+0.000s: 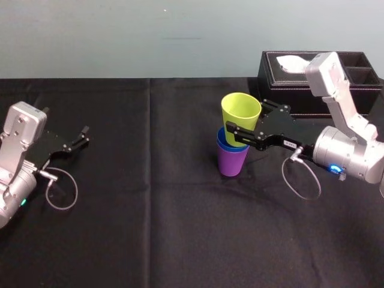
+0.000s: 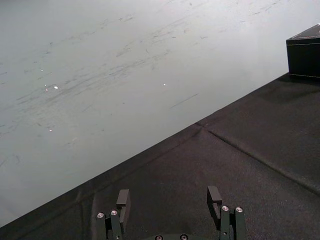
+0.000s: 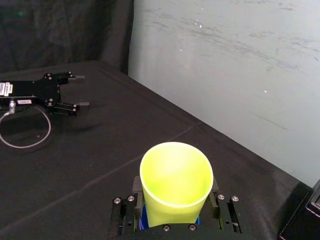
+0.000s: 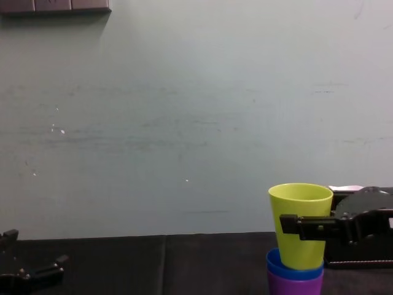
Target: Stack the three plastic cups sequentially using one hand.
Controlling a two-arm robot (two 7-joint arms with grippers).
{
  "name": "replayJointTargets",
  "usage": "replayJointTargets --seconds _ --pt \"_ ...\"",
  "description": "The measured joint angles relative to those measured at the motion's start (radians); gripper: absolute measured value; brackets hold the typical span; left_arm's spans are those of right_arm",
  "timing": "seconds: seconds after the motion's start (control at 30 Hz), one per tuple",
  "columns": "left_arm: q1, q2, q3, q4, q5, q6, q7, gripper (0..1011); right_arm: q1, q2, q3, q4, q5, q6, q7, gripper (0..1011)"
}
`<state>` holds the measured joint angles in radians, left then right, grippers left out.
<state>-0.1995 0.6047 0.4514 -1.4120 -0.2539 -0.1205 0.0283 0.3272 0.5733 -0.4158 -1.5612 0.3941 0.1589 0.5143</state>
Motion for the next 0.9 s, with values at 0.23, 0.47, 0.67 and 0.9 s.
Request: replayJointTargets --seconds 0.23,0.47,0.67,0.9 --pt "0.0 0.0 0.0 0.0 0.0 0.0 0.0 1011 0.022 -0.013 -0.013 0.042 -0.008 -0.012 0.009 733" --pt "0.0 0.0 0.0 0.0 0.0 0.0 0.0 1011 0.031 -0.027 -0.019 0.08 -0.009 -0.037 0.021 733" --pt "0.0 0.0 0.0 0.0 0.0 0.0 0.0 1011 0.027 -0.041 -0.015 0.104 0.002 -0.068 0.027 733" --pt "0.0 0.0 0.0 0.0 0.0 0.0 0.0 1011 0.026 -0.041 -0.014 0.104 0.004 -0.07 0.028 732"
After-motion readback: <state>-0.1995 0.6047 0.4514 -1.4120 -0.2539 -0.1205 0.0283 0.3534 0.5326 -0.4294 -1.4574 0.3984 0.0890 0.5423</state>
